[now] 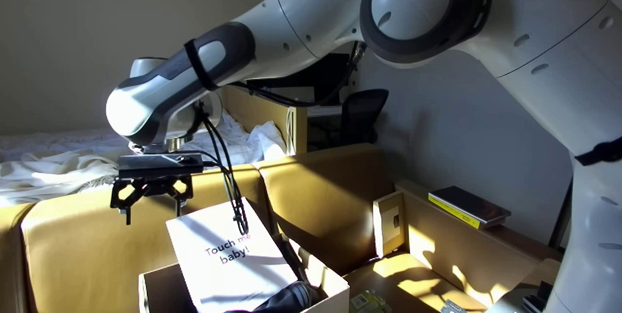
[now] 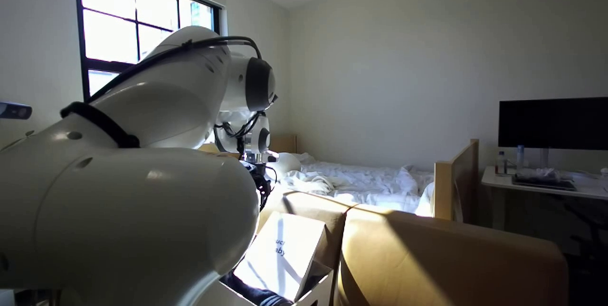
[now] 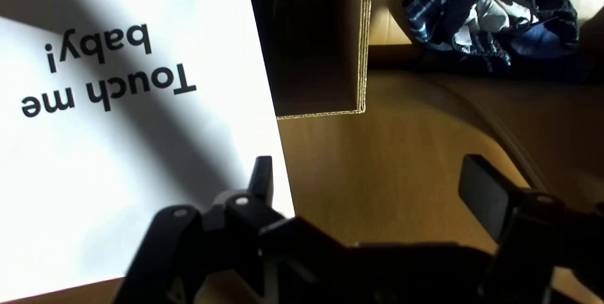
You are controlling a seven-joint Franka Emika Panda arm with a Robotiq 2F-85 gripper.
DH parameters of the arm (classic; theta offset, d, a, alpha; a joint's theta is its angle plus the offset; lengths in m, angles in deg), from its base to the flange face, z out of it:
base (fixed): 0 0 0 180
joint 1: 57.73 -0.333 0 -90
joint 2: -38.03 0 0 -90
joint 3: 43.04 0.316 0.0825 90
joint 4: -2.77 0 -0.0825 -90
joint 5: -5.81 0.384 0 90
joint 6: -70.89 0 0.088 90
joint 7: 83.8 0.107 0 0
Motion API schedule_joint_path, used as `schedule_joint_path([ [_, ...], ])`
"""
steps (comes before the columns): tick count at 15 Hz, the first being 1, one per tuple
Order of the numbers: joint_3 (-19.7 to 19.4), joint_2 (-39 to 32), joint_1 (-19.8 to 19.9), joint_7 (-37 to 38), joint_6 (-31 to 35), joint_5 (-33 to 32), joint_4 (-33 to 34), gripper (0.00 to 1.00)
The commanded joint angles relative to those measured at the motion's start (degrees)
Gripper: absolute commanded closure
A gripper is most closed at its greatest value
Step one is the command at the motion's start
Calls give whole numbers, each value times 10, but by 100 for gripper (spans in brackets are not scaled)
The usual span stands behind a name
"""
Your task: Remove the white bag from the box
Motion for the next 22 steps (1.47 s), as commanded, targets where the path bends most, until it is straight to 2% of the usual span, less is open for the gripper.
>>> schedule_joint_path([
  [1, -15, -67, -9, 51, -154, 2, 117, 0],
  [3, -9, -112, -12, 35, -201, -1, 181, 0],
  [5, -2, -165, -16, -1, -199, -8, 243, 0],
  [7, -15, -208, -28, 2, -193, -23, 290, 0],
  [9, -31, -240, -32, 46, -215, -21, 325, 0],
  [12, -70, -244, -45, 127, -244, -27, 337, 0],
  [16, -114, -258, -65, 172, -297, -52, 376, 0],
  [19, -149, -267, -80, 227, -363, -69, 392, 0],
  [22, -171, -280, -88, 211, -389, -91, 403, 0],
])
